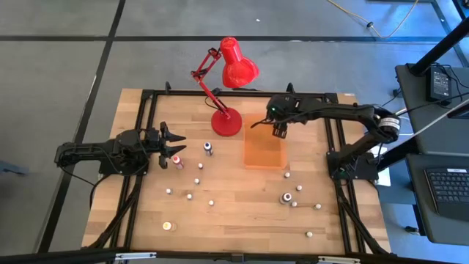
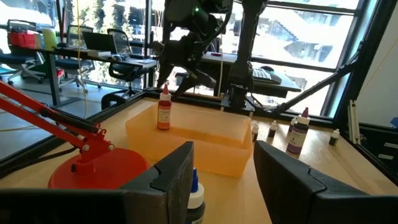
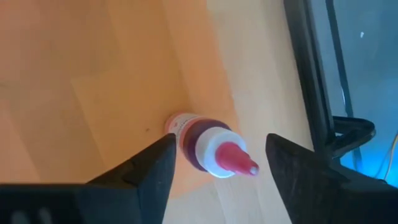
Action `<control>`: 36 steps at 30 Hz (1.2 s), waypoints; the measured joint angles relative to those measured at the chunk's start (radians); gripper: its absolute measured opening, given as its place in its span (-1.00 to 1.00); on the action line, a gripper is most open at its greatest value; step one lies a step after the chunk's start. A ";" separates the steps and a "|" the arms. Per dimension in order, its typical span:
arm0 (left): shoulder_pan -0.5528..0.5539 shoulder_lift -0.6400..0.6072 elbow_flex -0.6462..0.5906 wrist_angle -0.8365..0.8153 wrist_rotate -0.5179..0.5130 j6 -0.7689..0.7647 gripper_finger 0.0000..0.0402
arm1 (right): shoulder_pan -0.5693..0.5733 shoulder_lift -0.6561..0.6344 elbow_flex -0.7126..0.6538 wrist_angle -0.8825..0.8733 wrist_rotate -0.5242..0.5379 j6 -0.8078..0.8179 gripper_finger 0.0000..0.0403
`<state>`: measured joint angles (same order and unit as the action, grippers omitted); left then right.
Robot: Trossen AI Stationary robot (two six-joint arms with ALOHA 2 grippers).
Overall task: Pick & Place food coloring
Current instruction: Put the right small red food coloring bottle into the orange bin
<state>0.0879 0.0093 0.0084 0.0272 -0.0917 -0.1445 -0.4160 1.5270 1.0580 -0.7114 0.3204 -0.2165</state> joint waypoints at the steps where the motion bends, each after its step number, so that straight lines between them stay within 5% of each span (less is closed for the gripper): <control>1: 0.000 0.000 0.000 0.000 0.000 0.000 -0.18 | 0.000 -0.009 0.000 -0.001 0.000 0.000 0.24; 12: 0.000 0.000 0.000 0.000 0.000 0.000 -0.19 | 0.105 -0.214 0.000 0.003 0.043 0.004 0.25; 21: 0.000 0.000 0.000 0.000 0.000 -0.003 -0.19 | 0.340 -0.283 0.000 -0.060 -0.215 0.187 0.20; 28: 0.000 0.000 0.000 0.000 0.000 -0.018 -0.19 | 0.605 -0.274 0.000 -0.110 -0.132 0.340 0.11; 36: 0.000 0.000 0.000 0.000 0.000 -0.018 -0.19 | 0.751 -0.277 0.000 -0.278 -0.106 0.583 0.06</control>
<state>0.0879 0.0093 0.0083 0.0271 -0.0917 -0.1623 0.3350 1.2495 1.0584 -0.9892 0.2140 0.3669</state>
